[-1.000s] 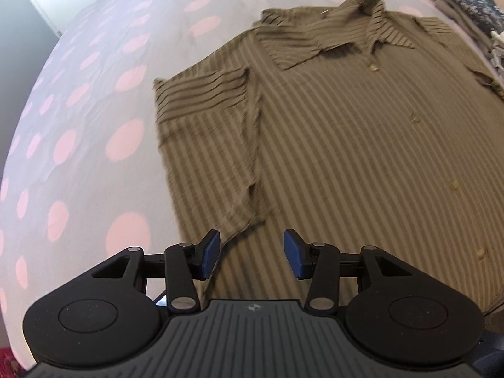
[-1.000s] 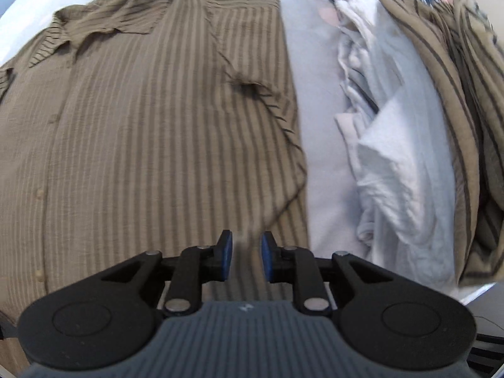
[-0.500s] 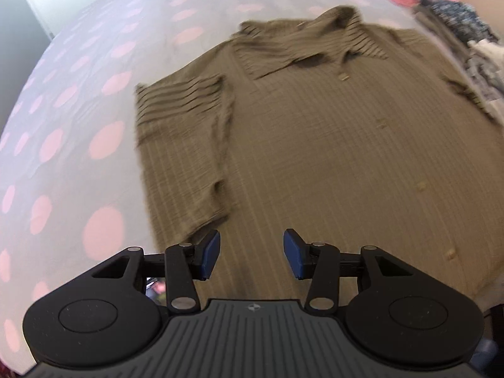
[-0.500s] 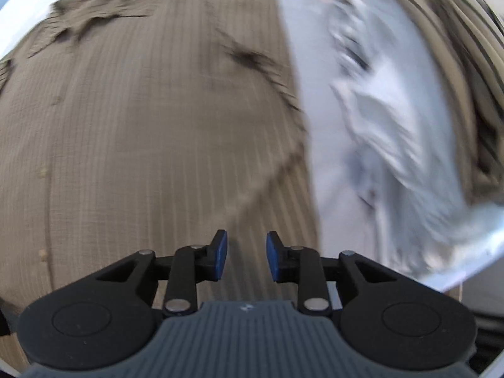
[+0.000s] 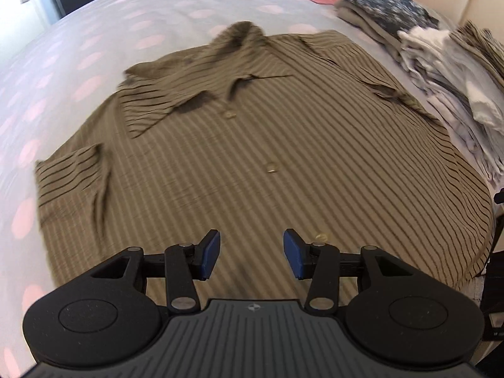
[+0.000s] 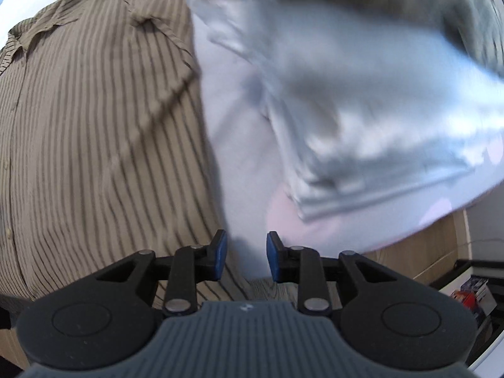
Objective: Fold clothes
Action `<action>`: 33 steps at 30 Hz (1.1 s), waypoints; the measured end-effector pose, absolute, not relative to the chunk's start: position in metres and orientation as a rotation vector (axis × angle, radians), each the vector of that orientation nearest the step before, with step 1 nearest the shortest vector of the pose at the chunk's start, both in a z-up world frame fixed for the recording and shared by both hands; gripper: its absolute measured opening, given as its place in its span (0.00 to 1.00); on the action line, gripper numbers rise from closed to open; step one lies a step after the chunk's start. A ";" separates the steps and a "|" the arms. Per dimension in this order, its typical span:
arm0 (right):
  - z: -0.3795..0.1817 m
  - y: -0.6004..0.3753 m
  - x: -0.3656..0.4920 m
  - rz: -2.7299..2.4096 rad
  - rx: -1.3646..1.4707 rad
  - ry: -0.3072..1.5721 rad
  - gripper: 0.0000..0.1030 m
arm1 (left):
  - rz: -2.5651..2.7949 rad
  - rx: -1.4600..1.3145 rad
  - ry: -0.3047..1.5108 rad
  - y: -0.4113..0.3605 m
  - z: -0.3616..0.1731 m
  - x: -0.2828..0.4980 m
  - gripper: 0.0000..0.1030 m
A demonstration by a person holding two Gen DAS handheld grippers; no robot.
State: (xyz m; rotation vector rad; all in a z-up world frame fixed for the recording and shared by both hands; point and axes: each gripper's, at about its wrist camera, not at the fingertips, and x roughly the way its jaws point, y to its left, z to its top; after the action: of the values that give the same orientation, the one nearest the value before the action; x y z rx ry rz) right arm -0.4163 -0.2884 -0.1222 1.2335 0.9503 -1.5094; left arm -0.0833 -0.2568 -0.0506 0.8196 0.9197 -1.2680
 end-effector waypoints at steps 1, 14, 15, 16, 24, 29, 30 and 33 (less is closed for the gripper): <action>-0.126 -0.284 -0.420 -1.502 1.242 0.950 0.29 | -1.274 0.826 0.921 -0.260 -0.053 -0.087 0.41; -0.133 -0.270 -0.408 -1.345 1.189 0.868 0.29 | -1.247 0.899 0.937 -0.281 -0.075 -0.104 0.41; -0.132 -0.269 -0.409 -1.348 1.185 0.862 0.30 | -1.245 0.897 0.938 -0.280 -0.075 -0.103 0.41; -0.131 -0.268 -0.409 -1.349 1.180 0.859 0.30 | -1.243 0.896 0.938 -0.279 -0.075 -0.102 0.41; -0.142 -0.270 -0.400 -1.328 1.143 0.962 0.05 | -1.243 0.907 0.926 -0.277 -0.075 -0.102 0.41; -0.118 -0.260 -0.403 -1.404 1.174 0.856 0.03 | -1.259 0.904 0.911 -0.274 -0.072 -0.104 0.41; -0.112 -0.258 -0.404 -1.407 1.182 0.832 0.03 | -1.259 0.902 0.910 -0.274 -0.072 -0.104 0.41; -0.095 -0.255 -0.396 -1.412 1.185 0.795 0.02 | -1.258 0.895 0.910 -0.273 -0.070 -0.103 0.41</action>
State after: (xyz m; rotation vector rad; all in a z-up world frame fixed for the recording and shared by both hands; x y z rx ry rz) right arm -0.3960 -0.2548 -0.0951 1.1850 0.7948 -1.4117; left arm -0.1034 -0.2729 -0.0697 0.8947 0.9099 -1.2580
